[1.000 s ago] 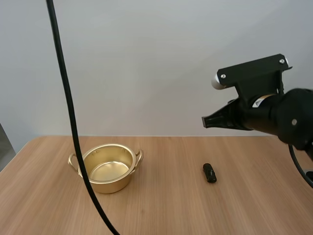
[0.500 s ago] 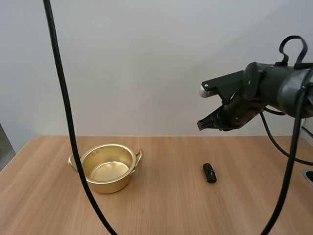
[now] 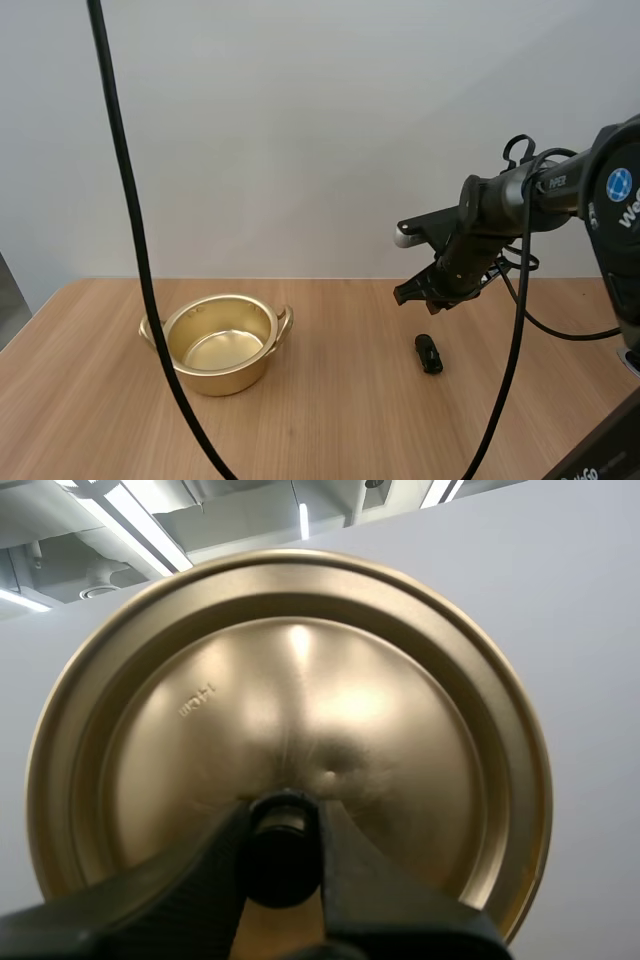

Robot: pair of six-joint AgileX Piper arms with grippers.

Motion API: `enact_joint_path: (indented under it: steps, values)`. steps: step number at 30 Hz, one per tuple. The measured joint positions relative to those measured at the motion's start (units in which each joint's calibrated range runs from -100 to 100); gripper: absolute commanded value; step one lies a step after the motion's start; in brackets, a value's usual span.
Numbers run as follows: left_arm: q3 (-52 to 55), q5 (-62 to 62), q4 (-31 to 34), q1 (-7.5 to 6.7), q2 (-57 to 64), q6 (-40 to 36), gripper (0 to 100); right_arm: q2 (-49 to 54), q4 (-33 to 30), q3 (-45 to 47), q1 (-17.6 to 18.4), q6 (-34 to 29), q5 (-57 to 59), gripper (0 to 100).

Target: Open the pot, put the car inside, and close it

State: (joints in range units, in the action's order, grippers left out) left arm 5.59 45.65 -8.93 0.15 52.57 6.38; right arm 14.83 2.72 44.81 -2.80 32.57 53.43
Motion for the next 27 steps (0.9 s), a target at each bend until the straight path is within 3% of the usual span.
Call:
enact_joint_path:
  steps: [17,19,23,27]
  values:
    - [0.0,2.1,0.1,0.00,-1.2,0.0,0,0.0,2.9,0.0,0.0,0.3,1.4,50]
    - [0.0,2.1,0.1,0.00,-1.3,0.0,0,0.0,3.5,0.0,0.0,0.3,1.7,57]
    - [0.0,2.1,0.1,0.00,-1.3,0.1,0,-0.1,4.2,0.0,0.0,0.3,3.6,83]
    - [0.0,2.1,0.1,0.00,-1.6,0.1,0,-0.6,4.2,0.0,0.0,0.3,5.4,86]
